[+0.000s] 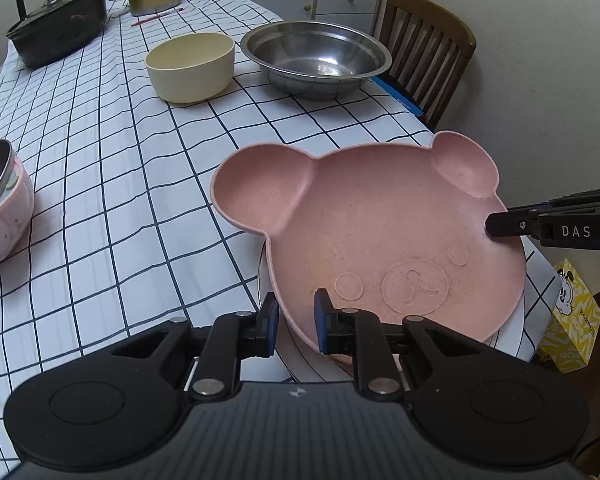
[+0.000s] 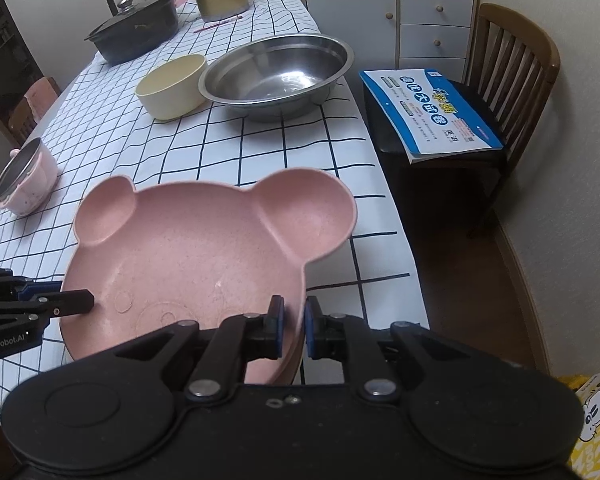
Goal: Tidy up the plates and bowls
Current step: 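Lower the pink plate onto the stacked white plates and open both grippers, then withdraw both grippers and move them toward the steel mixing bowl, then close both grippers on the rim of the steel mixing bowl, then lift the steel bowl with both grippers and carry it beside the plate stack, then lower the steel bowl onto the cloth and open both grippers, then move both grippers to the rim of the pink pot with steel interior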
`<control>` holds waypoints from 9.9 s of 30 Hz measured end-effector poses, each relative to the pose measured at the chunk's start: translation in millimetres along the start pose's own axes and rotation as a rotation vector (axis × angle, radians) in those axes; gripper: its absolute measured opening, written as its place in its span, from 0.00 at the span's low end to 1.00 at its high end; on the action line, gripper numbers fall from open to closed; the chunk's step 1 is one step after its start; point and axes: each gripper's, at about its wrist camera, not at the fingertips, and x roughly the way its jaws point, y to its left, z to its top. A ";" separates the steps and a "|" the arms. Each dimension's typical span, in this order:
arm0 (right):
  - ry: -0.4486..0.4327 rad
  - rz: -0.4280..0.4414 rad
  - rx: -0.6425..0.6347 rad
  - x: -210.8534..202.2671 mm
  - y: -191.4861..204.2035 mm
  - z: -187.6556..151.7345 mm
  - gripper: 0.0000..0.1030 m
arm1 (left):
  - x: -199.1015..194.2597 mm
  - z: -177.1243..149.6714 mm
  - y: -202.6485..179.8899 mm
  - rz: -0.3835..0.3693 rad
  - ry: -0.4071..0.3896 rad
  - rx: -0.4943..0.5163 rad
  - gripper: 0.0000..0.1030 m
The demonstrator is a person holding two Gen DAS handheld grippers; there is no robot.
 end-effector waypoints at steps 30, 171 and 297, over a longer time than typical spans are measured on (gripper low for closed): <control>-0.138 -0.005 -0.054 -56.1 28.6 -6.1 0.66 | -39.7 -8.4 12.0 -0.074 -0.092 -0.033 0.64; -0.159 0.075 -0.145 -64.9 147.8 80.5 0.15 | -123.0 12.6 99.8 0.191 -0.139 -0.314 0.21; 0.002 0.107 -0.324 131.7 339.4 170.5 0.72 | -24.9 24.8 333.5 0.191 -0.128 -0.546 0.73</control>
